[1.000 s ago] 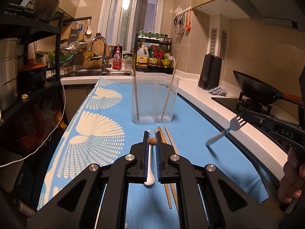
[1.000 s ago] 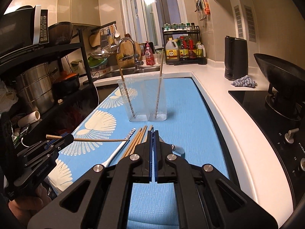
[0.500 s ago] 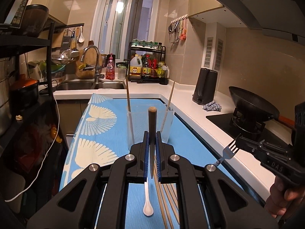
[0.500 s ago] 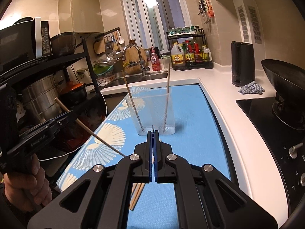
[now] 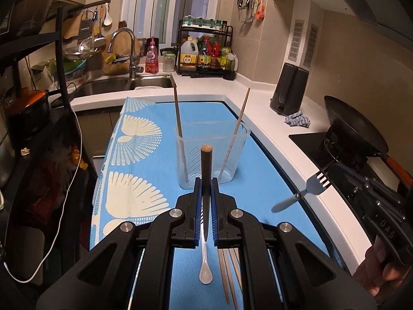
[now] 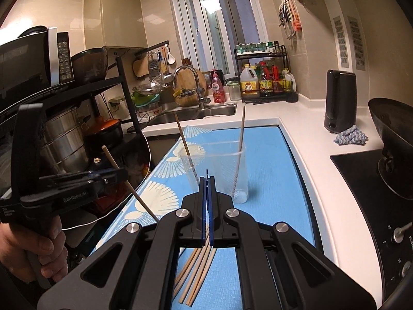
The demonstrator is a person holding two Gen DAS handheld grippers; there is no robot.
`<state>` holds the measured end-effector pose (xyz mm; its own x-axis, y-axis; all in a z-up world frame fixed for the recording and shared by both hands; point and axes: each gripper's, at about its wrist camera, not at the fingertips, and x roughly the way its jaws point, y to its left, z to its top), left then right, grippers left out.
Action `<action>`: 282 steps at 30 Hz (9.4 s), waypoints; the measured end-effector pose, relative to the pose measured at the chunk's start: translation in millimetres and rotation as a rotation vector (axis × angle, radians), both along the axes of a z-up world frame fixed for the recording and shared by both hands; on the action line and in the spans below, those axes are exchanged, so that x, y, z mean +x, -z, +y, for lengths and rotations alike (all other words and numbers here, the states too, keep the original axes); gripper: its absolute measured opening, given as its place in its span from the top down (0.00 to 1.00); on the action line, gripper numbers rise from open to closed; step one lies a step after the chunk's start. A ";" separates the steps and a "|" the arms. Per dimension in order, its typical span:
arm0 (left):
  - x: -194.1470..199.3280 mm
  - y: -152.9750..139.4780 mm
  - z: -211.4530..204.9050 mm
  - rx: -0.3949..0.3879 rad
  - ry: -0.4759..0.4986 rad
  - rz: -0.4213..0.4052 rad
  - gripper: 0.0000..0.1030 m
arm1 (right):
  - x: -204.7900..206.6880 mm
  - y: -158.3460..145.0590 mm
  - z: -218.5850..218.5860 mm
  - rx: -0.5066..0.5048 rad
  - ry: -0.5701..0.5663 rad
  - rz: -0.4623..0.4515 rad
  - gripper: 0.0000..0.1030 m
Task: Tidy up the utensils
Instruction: 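Lift the chopstick and fork and carry both toward the container, then lower the chopstick into the container with the left gripper while the right gripper drops the fork in, then move both open grippers back toward the remaining chopsticks and spoon, then grasp a wooden chopstick with the right gripper while the left gripper grasps another chopstick, then lift both held chopsticks and carry them over the clear container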
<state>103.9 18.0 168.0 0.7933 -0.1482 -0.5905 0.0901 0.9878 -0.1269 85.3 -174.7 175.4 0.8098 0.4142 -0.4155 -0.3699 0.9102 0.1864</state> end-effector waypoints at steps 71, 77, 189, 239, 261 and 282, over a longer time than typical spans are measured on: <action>141.7 16.7 -0.9 0.009 0.114 -0.058 0.55 | 148.4 38.1 45.9 -0.050 0.011 0.092 0.73; 127.3 4.8 8.2 -0.034 0.110 -0.111 0.53 | 135.1 27.2 39.7 -0.057 0.038 0.080 0.71; -67.3 194.1 -57.4 0.102 -0.010 0.012 0.93 | -41.0 205.2 -9.1 -0.204 0.249 0.179 0.95; -74.2 172.9 -52.9 0.083 -0.025 -0.070 0.94 | -49.1 179.0 -10.0 -0.157 0.246 0.140 0.95; -85.2 144.9 -43.8 0.056 -0.036 -0.165 0.94 | -65.6 138.0 -10.2 -0.187 0.242 0.062 0.95; -62.9 92.5 -34.2 0.026 -0.045 -0.237 0.94 | -48.1 65.7 -11.3 -0.157 0.171 -0.041 0.95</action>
